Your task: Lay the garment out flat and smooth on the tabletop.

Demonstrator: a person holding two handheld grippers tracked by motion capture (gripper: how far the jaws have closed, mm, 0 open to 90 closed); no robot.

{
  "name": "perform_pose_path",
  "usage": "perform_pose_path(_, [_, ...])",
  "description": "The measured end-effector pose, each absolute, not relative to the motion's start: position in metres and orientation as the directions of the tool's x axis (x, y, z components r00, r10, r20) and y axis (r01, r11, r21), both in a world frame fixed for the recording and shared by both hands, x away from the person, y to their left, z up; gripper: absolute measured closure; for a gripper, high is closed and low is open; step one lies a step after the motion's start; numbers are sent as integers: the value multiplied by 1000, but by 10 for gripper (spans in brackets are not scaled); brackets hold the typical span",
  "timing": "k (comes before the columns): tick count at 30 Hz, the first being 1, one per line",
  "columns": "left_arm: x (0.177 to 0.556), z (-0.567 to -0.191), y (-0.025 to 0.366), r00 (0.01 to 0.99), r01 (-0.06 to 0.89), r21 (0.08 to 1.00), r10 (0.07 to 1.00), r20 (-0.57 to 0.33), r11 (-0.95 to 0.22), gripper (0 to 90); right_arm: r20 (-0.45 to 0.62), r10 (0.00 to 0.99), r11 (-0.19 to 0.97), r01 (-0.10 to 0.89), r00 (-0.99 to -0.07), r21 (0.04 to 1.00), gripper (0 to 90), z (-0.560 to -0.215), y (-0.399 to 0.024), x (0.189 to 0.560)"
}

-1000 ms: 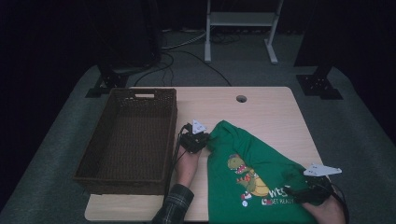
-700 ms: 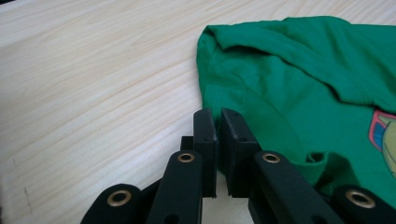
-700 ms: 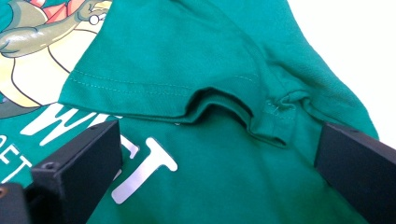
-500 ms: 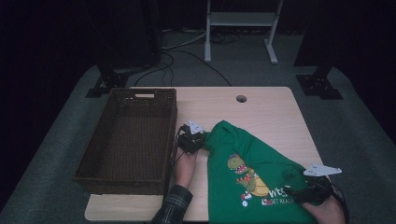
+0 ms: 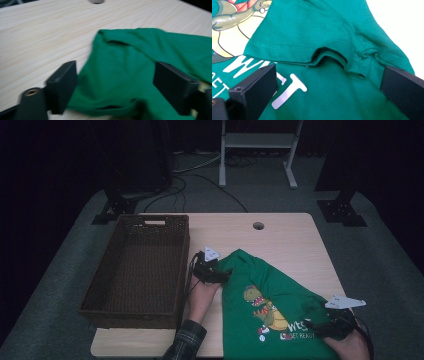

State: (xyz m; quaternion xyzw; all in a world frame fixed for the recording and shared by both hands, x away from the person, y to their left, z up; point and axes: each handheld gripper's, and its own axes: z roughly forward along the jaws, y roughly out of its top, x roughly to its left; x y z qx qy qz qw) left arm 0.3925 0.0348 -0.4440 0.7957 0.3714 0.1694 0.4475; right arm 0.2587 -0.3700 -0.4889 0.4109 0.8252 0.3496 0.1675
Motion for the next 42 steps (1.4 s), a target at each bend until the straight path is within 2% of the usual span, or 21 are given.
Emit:
perform_pose_path(6, [384,-441,15,746,402,843,661,-76,-357,8,11,795,418,561,-606,714,0,-489,-370,259])
perform_pose_path(12, [372,-448,0,817,362,838,572,-75,-408,0,11,795,418,561,-606,715,0,-489,-370,259])
perform_pose_path(19, [355,-463,-12,854,342,805,518,-50,-485,0,11,795,418,561,-606,715,0,-489,-370,259])
perform_pose_path(26, [347,-481,-13,855,347,740,519,4,-577,0,10,795,419,561,-606,714,0,-489,-370,259])
perform_pose_path(42, [347,-485,-6,851,357,715,525,17,-601,0,9,794,422,561,-608,712,0,-488,-370,258])
